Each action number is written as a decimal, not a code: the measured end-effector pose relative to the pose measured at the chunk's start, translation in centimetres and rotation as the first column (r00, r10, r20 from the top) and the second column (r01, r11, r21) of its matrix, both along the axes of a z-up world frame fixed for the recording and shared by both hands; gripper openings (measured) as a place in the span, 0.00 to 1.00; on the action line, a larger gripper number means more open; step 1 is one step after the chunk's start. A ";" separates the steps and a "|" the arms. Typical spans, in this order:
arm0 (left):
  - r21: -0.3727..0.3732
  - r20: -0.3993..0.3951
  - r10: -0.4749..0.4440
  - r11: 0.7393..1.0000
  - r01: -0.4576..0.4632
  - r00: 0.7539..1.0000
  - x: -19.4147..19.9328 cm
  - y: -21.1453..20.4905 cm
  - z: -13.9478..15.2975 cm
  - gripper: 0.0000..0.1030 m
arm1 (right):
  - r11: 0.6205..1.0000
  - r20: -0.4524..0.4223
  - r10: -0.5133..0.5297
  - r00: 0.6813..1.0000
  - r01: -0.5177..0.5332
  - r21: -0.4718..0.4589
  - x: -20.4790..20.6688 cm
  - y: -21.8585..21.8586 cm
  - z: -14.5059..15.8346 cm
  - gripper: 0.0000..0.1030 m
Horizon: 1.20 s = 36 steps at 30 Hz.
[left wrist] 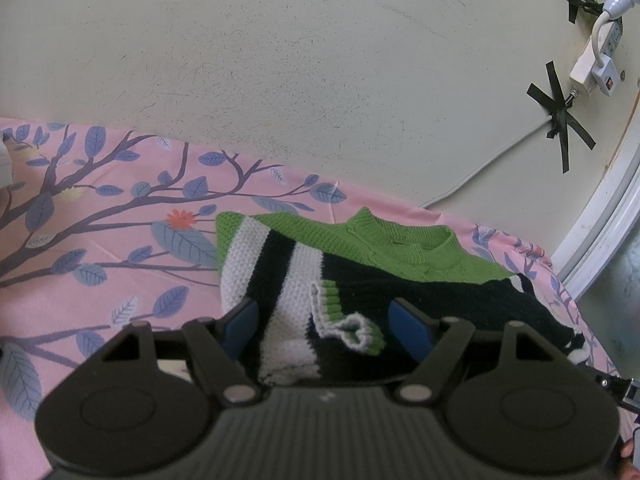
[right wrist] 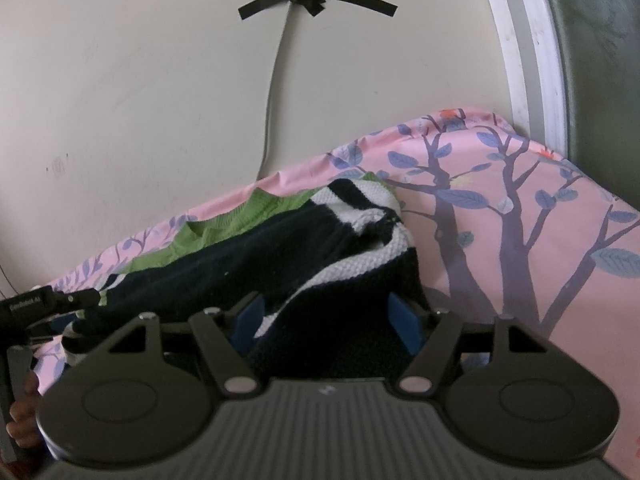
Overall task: Fold small clothes
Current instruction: 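Hold both sleeves pressed on the sweater body with both tools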
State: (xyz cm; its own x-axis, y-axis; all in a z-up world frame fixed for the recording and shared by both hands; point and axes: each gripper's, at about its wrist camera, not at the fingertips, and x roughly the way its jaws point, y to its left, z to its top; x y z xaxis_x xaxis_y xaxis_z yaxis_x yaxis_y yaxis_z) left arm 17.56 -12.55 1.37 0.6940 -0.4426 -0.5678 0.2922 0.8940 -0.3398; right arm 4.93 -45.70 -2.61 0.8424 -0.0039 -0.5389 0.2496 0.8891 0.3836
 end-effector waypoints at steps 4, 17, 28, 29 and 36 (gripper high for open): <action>0.000 0.000 -0.001 1.000 0.001 1.000 0.0 0.0 0.0 0.72 | 1.000 0.000 0.000 1.000 0.000 -0.001 0.0 0.0 0.0 0.63; -0.001 0.000 -0.002 1.000 0.002 1.000 0.0 0.0 0.0 0.73 | 1.000 0.000 0.001 1.000 -0.001 0.000 0.0 0.0 0.0 0.63; -0.001 0.000 -0.004 1.000 0.004 1.000 0.1 0.0 0.0 0.73 | 1.000 0.000 0.002 1.000 -0.002 0.000 0.0 0.0 0.0 0.63; -0.001 -0.002 -0.004 1.000 0.004 1.000 0.1 0.0 0.0 0.73 | 1.000 0.000 0.004 1.000 -0.004 -0.001 0.0 0.0 0.0 0.63; 0.003 -0.006 -0.004 1.000 0.004 1.000 0.0 -0.3 -0.1 0.73 | 0.999 -0.025 0.014 1.000 -0.015 -0.052 0.7 0.7 0.1 0.66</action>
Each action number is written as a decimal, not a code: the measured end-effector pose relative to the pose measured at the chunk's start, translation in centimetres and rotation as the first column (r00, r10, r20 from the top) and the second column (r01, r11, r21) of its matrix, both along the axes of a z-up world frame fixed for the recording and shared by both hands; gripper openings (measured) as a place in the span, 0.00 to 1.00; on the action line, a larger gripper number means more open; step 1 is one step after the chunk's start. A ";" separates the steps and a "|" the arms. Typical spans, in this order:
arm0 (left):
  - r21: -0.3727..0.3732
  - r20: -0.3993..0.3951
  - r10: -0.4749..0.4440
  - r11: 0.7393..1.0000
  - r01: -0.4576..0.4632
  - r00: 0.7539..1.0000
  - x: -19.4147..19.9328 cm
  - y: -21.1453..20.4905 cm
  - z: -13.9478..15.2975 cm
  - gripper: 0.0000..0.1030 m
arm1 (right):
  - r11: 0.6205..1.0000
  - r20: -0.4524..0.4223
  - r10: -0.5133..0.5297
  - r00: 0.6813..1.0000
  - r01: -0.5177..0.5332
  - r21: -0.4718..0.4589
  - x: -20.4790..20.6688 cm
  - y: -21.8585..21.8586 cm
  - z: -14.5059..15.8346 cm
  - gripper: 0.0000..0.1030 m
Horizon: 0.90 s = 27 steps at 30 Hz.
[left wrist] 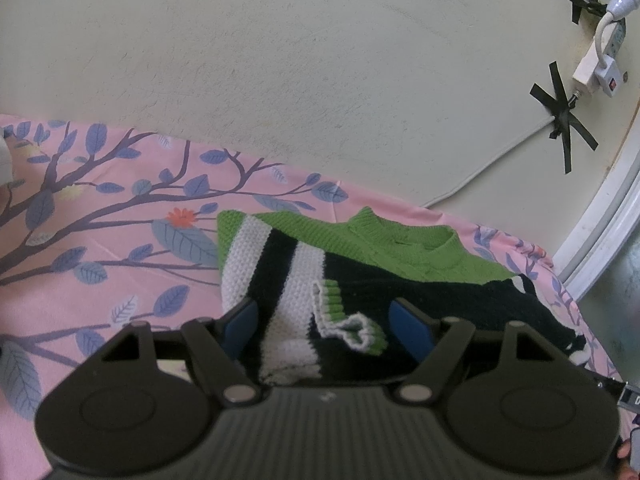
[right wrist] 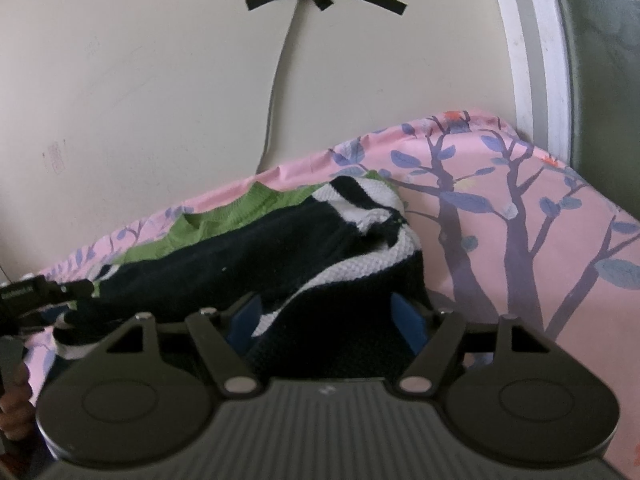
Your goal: Fold small clothes
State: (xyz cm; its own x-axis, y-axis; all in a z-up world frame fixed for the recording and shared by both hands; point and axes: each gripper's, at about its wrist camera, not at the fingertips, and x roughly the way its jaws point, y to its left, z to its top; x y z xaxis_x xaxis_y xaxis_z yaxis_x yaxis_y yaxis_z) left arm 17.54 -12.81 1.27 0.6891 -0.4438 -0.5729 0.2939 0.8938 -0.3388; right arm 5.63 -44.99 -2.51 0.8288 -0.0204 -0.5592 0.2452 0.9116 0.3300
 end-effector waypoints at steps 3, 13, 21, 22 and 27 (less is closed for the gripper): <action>0.008 0.001 0.001 1.000 -0.001 1.000 -0.1 0.0 0.0 0.75 | 1.000 0.008 -0.001 1.000 0.001 0.017 -0.1 -0.3 -0.1 0.66; -0.054 0.053 0.008 0.999 -0.005 0.999 -9.6 7.1 2.6 0.83 | 0.999 0.019 0.001 1.000 -0.002 0.039 -0.3 -0.6 -0.1 0.66; -0.004 0.076 -0.044 0.999 0.044 0.996 -17.8 12.4 4.7 0.84 | 0.997 0.016 0.006 1.000 -0.007 0.076 -1.2 -1.1 0.3 0.66; -0.012 0.067 -0.045 0.999 0.046 0.997 -18.5 12.9 4.7 0.84 | 0.994 0.026 0.009 1.000 -0.012 0.108 -1.9 -1.2 0.6 0.65; -0.020 0.004 -0.086 0.996 0.087 0.996 -21.5 14.1 4.4 0.84 | 0.983 0.073 0.096 0.993 -0.106 0.148 -7.4 -0.8 2.2 0.60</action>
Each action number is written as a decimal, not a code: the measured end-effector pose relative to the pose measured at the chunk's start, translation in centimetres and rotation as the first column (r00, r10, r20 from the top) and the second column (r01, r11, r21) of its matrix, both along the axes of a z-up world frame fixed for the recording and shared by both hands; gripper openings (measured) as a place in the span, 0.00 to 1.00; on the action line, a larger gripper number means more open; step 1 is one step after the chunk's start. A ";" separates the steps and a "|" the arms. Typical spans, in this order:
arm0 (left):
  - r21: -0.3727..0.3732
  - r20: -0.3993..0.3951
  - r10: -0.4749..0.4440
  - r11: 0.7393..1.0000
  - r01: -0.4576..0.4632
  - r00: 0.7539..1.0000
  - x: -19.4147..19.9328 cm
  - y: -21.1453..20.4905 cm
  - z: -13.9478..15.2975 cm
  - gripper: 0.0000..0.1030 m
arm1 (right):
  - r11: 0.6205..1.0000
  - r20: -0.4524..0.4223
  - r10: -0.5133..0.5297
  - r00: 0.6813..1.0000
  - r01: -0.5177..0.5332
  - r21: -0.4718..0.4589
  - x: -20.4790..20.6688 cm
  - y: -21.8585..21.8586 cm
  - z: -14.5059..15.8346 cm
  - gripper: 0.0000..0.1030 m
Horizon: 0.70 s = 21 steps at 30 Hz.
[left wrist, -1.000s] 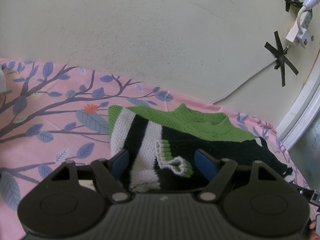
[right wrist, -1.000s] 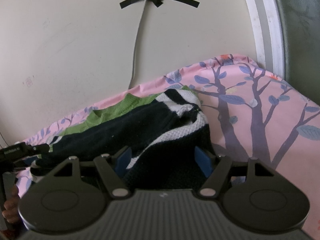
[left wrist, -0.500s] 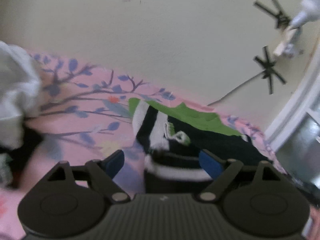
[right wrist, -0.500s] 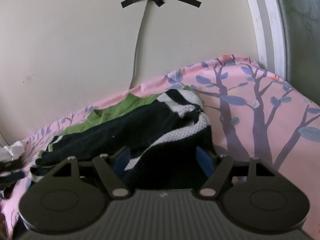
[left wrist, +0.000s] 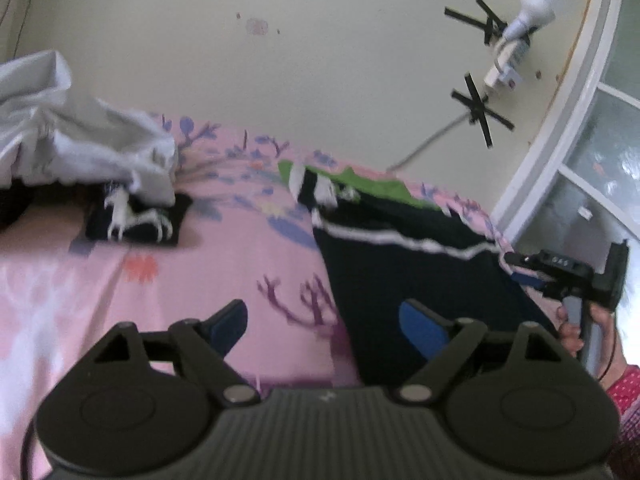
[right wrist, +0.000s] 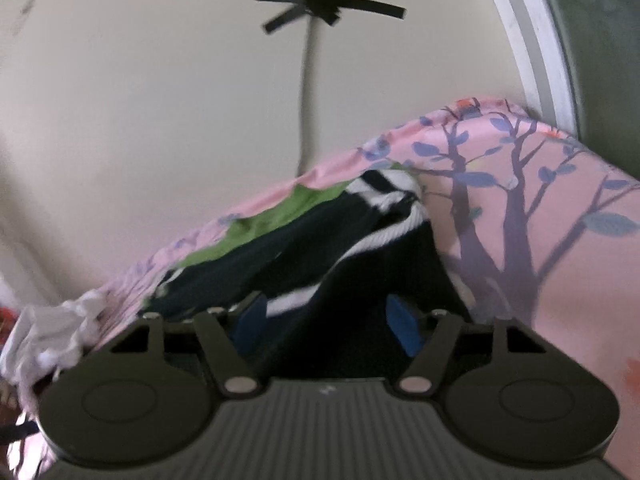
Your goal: Fold small clothes
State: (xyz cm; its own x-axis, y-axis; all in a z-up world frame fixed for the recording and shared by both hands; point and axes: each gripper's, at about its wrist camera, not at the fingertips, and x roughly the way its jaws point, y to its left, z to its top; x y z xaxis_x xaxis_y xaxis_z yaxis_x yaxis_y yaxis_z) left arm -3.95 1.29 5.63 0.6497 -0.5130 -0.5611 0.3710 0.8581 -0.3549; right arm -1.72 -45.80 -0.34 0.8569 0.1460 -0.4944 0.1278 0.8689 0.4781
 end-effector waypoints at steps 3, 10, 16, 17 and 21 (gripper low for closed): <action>0.008 -0.051 -0.053 0.999 0.053 0.997 -0.8 -0.7 -0.6 0.83 | 0.999 0.005 0.044 0.999 -0.044 -0.031 -3.8 0.0 0.8 0.57; 0.051 -0.167 -0.112 0.991 0.122 0.980 -1.9 -2.5 -2.4 0.75 | 0.996 -0.010 0.043 0.999 -0.043 -0.075 -12.7 -1.6 0.2 0.56; 0.012 -0.227 -0.210 0.976 0.218 0.951 -3.7 -4.1 -2.4 0.70 | 0.985 -0.055 -0.042 0.998 0.033 -0.167 -16.7 -2.5 -1.4 0.64; 0.021 -0.229 -0.219 0.973 0.230 0.948 -3.9 -4.6 -2.4 0.70 | 0.984 -0.050 -0.054 0.997 0.044 -0.171 -17.0 -2.7 -1.6 0.65; 0.093 -0.242 -0.214 0.966 0.242 0.946 -4.4 -6.3 -2.8 0.25 | 0.989 -0.090 0.028 0.996 -0.041 -0.145 -17.1 -2.3 -2.3 0.52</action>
